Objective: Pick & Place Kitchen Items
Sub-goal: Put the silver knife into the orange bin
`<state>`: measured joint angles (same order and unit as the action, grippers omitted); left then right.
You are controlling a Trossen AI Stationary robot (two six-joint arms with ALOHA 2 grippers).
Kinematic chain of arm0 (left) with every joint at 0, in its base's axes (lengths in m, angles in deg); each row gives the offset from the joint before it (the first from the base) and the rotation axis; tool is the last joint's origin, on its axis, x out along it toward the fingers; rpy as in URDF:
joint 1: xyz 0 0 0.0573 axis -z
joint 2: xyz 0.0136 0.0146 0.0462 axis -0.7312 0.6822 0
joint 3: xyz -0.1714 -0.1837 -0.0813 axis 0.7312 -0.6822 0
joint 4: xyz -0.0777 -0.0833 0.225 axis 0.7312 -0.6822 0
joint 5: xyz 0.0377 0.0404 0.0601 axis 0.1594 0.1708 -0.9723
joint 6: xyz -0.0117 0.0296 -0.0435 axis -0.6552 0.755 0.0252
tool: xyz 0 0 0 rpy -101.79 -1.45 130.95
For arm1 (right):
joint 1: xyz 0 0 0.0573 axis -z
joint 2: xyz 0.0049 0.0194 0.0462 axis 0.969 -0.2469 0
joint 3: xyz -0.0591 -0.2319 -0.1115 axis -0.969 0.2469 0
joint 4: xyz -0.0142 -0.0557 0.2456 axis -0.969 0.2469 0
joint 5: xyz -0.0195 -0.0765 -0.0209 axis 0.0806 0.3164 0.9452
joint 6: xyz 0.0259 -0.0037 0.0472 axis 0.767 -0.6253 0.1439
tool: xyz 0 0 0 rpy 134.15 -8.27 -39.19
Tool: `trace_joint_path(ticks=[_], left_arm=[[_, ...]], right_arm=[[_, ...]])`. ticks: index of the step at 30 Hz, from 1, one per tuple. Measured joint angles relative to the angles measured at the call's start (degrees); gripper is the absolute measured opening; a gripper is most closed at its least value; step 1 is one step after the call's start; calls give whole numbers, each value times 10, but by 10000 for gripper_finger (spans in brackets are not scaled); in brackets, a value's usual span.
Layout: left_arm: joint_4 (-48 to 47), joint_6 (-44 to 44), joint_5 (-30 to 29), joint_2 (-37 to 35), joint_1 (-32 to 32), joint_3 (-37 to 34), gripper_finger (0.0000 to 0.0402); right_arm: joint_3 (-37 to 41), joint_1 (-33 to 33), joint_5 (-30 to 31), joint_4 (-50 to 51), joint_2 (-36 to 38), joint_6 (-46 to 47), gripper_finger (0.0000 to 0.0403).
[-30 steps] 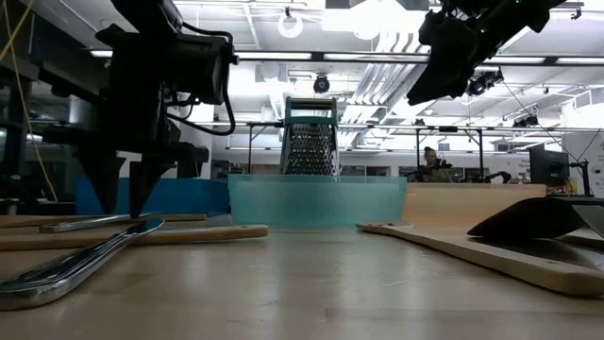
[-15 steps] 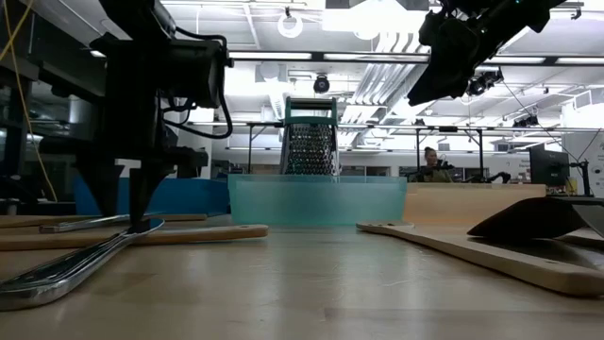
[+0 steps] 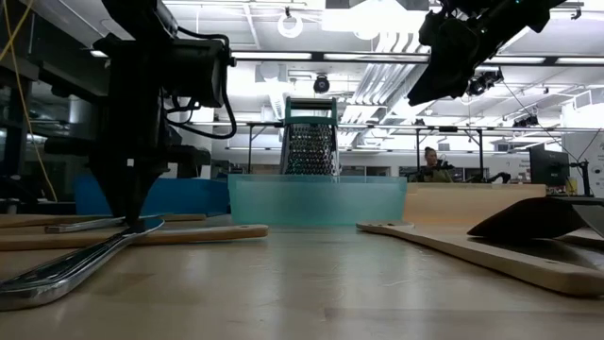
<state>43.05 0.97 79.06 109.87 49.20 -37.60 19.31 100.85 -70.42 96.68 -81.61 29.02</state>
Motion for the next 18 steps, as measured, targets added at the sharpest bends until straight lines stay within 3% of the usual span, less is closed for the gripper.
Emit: trace_joint_path(ticks=[18], left_arm=[[-14,63,19,4,0,28,25]], right_arm=[[0,0,0,0,0,0,146]])
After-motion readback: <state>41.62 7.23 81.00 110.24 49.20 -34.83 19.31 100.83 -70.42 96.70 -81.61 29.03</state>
